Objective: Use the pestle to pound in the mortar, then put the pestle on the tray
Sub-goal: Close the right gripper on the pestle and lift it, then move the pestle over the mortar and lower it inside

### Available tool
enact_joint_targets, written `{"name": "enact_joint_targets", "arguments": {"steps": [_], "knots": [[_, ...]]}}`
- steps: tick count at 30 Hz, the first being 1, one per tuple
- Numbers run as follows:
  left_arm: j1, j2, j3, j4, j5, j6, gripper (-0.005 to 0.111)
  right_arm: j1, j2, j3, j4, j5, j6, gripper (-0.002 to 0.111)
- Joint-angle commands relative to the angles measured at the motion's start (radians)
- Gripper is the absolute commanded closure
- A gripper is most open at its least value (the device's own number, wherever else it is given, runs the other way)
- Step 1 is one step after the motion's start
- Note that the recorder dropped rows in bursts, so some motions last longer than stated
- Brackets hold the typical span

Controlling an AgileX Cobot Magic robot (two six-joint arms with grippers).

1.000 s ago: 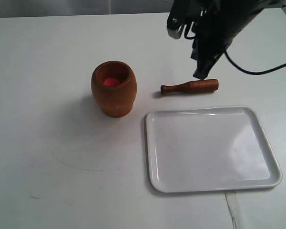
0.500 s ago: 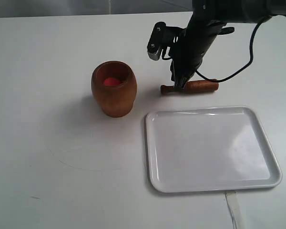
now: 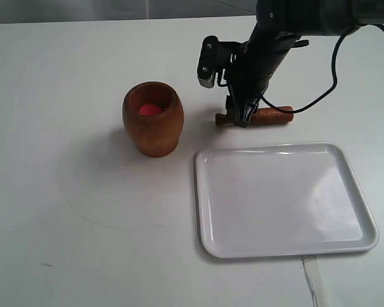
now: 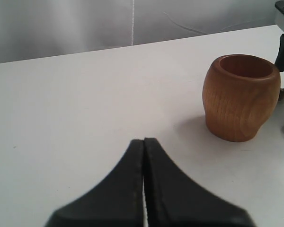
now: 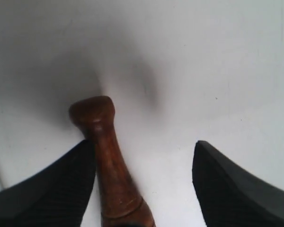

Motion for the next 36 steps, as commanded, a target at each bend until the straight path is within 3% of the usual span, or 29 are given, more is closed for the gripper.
{"name": "enact_joint_targets", "arguments": {"steps": [1,11,15,18,21,30,36], "knots": [[-0.008,-0.001,0.001,-0.007,-0.003,-0.008,0.107,0.002,-0.001,-0.006,0.028,0.021,-0.009,0.051],[-0.008,-0.001,0.001,-0.007,-0.003,-0.008,0.107,0.002,0.064,-0.006,0.047,0.038,-0.011,0.051],[-0.008,-0.001,0.001,-0.007,-0.003,-0.008,0.107,0.002,0.102,-0.006,-0.003,0.035,-0.007,0.056],[-0.008,-0.001,0.001,-0.007,-0.003,-0.008,0.107,0.002,0.104,-0.006,-0.024,0.038,-0.007,0.072],[-0.008,-0.001,0.001,-0.007,-0.003,-0.008,0.107,0.002,0.101,-0.006,-0.028,0.038,-0.007,0.107],[-0.008,-0.001,0.001,-0.007,-0.003,-0.008,0.107,0.002,0.004,-0.006,-0.087,-0.063,0.174,0.108],[-0.008,-0.001,0.001,-0.007,-0.003,-0.008,0.107,0.028,-0.217,-0.006,0.085,-0.213,0.249,0.108]]}}
